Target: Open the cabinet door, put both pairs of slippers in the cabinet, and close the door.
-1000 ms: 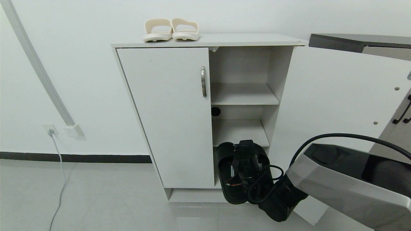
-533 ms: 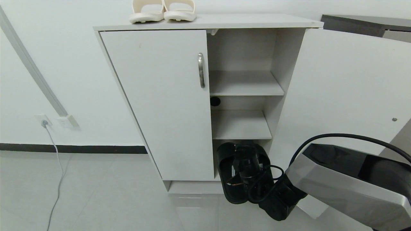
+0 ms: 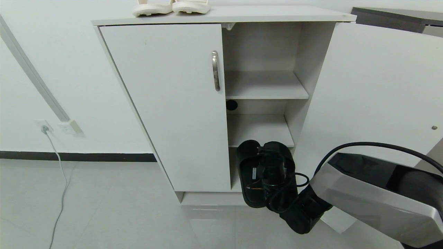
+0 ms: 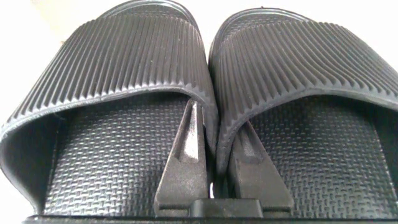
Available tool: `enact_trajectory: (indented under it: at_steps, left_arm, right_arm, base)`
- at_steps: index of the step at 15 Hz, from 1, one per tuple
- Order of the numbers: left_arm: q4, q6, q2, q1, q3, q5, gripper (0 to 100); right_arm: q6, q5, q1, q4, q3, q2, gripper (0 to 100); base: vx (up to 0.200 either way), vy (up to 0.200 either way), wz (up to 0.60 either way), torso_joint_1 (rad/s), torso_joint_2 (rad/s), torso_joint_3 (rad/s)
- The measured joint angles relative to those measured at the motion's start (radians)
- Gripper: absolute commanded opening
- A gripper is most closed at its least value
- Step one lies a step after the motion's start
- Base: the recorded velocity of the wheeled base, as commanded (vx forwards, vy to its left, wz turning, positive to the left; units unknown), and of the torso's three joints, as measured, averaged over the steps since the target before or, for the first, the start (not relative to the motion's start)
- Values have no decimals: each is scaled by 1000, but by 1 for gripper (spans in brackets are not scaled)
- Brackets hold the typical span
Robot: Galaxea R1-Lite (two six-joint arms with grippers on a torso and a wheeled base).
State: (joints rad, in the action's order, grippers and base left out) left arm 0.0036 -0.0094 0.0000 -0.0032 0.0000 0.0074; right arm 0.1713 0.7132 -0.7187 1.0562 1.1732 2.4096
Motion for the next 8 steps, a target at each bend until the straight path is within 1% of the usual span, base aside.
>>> enact_trajectory:
  at_steps: [5, 8]
  left_arm:
    - [0, 2, 0, 0, 0, 0, 0]
    - [0, 2, 0, 0, 0, 0, 0]
  right_arm:
    - [-1, 1, 11, 3, -1, 6, 0]
    - [-1, 1, 13, 2, 0, 15, 0]
  base:
    - [0, 0, 0, 0, 0, 0]
    - [200, 0, 0, 1, -1, -2]
